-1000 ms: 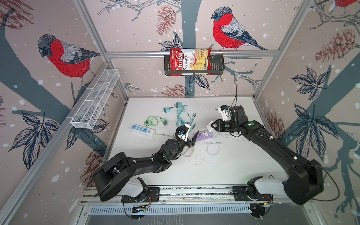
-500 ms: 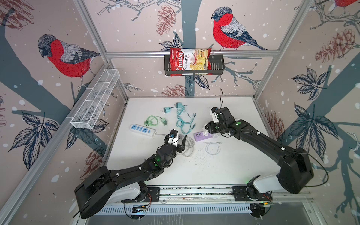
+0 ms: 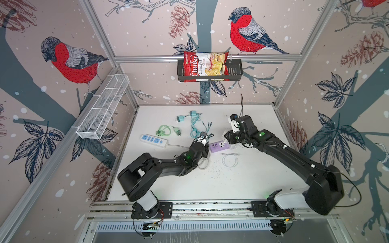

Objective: Insert the plug

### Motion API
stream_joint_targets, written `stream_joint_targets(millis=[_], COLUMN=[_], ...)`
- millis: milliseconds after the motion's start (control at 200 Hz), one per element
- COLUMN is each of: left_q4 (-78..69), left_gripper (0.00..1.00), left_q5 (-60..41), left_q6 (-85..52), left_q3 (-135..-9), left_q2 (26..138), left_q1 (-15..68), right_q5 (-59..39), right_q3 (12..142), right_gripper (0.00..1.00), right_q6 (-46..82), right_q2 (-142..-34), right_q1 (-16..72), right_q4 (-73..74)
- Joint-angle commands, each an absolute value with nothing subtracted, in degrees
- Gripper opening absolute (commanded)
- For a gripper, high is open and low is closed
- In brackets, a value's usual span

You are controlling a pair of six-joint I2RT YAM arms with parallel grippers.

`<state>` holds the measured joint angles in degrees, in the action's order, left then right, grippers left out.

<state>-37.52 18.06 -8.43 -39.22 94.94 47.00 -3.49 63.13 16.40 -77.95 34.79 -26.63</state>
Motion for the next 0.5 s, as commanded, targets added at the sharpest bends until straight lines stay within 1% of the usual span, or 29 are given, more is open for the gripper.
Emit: stream_joint_targets(millis=[0, 250, 350, 495], left_q4=[-41.7, -40.6, -40.6, -40.2], left_gripper=[0.37, 0.32, 0.3, 0.3], left_q5=[12.2, 6.6, 5.7, 4.0], left_q6=[-7.2, -7.0, -7.7, -8.3], left_q3=[-42.4, -49.4, -50.4, -50.4], left_q2=[98.7, 107.6, 109.1, 110.3], left_q1=[45.4, 44.0, 43.9, 43.9], right_q5=[-2.8, -1.1, 0.0, -1.0], right_q3=[61.8, 60.0, 59.4, 56.4], right_gripper=[0.07, 0.07, 0.07, 0.07], right_q6=[20.2, 22.0, 24.7, 29.3], right_q2=[-75.4, -73.0, -72.4, -72.1], right_q1=[35.0, 34.9, 34.9, 35.4], right_q4=[-27.1, -28.9, -30.1, -28.5])
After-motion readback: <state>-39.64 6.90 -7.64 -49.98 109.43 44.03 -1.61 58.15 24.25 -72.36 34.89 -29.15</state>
